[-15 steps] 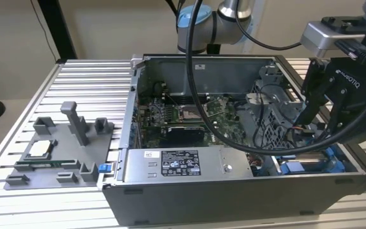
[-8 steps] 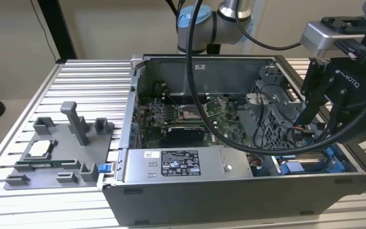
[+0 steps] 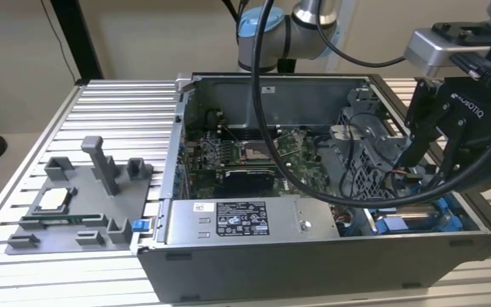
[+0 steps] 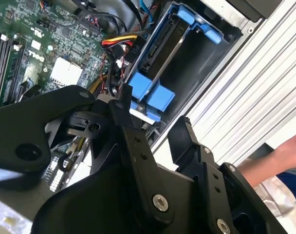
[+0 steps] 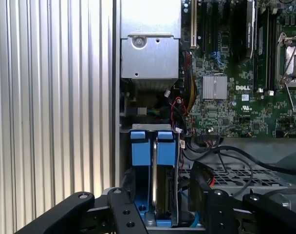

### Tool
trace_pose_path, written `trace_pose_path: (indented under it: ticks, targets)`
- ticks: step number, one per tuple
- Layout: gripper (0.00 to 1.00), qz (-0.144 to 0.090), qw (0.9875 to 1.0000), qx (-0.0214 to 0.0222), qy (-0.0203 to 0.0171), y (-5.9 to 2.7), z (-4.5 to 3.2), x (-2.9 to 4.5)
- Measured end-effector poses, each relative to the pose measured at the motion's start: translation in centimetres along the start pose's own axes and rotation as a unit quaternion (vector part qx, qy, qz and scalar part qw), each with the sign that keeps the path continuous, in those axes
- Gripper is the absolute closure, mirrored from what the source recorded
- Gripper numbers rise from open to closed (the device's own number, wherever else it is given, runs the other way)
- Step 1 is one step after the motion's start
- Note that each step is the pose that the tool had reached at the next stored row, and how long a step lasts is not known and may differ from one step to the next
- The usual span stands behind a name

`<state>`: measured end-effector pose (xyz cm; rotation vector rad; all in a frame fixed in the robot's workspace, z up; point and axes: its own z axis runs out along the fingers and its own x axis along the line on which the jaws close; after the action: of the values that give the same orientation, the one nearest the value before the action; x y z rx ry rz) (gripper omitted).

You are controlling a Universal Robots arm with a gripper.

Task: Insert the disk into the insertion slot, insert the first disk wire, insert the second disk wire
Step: 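Insert the first disk wire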

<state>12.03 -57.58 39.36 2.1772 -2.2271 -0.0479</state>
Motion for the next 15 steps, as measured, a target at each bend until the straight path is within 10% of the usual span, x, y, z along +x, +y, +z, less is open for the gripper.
trace_pose_path:
  ticks: [15]
  targets:
    - [0.00,0.000,1.0000,0.0000,0.0001,-1.06,-0.05,-1.06]
